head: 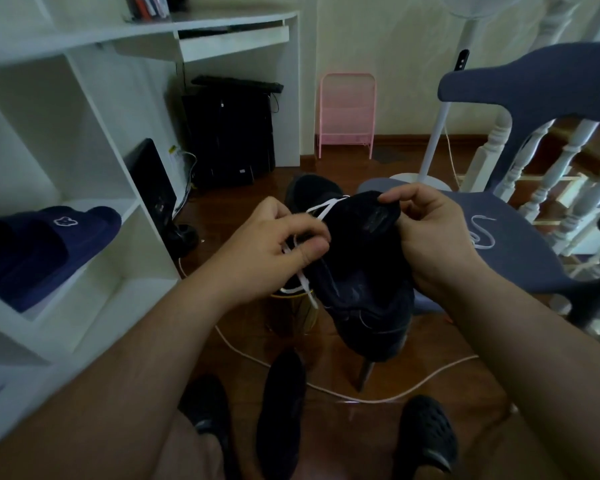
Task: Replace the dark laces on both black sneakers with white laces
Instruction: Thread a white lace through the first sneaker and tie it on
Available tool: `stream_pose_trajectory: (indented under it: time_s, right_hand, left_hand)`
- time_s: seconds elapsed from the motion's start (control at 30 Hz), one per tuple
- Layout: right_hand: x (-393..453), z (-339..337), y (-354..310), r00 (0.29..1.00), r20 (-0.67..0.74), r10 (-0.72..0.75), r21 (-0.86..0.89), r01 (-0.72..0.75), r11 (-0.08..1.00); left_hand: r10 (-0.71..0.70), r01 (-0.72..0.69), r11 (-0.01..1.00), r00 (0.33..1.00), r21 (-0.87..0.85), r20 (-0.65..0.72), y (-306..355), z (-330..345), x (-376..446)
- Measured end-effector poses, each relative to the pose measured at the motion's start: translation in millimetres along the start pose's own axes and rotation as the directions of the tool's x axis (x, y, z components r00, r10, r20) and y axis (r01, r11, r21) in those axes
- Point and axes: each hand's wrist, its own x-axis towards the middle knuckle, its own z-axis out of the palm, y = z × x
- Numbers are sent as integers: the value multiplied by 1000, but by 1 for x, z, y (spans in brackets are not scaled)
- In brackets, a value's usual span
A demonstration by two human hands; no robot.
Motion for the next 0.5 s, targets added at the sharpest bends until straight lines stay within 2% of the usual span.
stream_pose_trajectory:
  time_s: [0.1, 0.17, 0.27, 0.33, 0.37, 0.43, 0.47, 0.5]
  right_hand:
    - [2, -2, 2, 1000, -17, 19, 20, -18, 1000]
    - [4, -2, 4, 1000, -13, 24, 21, -24, 999]
    - [7, -4, 6, 1000, -4, 31, 24, -30, 999]
    - [7, -5, 8, 999, 16, 32, 19, -32, 999]
    - [7, -4, 9, 999, 27, 32, 11, -33, 999]
    - [7, -3, 10, 999, 43, 31, -7, -30, 1000]
    - [6, -1, 10, 998, 49, 26, -18, -25, 1000]
    - [5, 1, 11, 998, 52, 20, -35, -18, 999]
  left_hand:
    - [68, -74, 985, 997, 153, 46, 1, 0, 1]
    - [83, -97, 977, 993, 188, 80, 5, 0, -1]
    - [4, -4, 1000, 999, -11, 39, 8, 0, -2]
    - [-88, 92, 954, 996, -286, 27, 9, -3, 1]
    - [-115, 131, 860, 991, -492, 64, 9, -5, 2]
    - [-125, 151, 477, 987, -866, 103, 10, -10, 4]
    - [-127, 114, 285, 989, -952, 80, 14, -14, 4]
    - [-150, 71, 155, 988, -985, 47, 16, -15, 4]
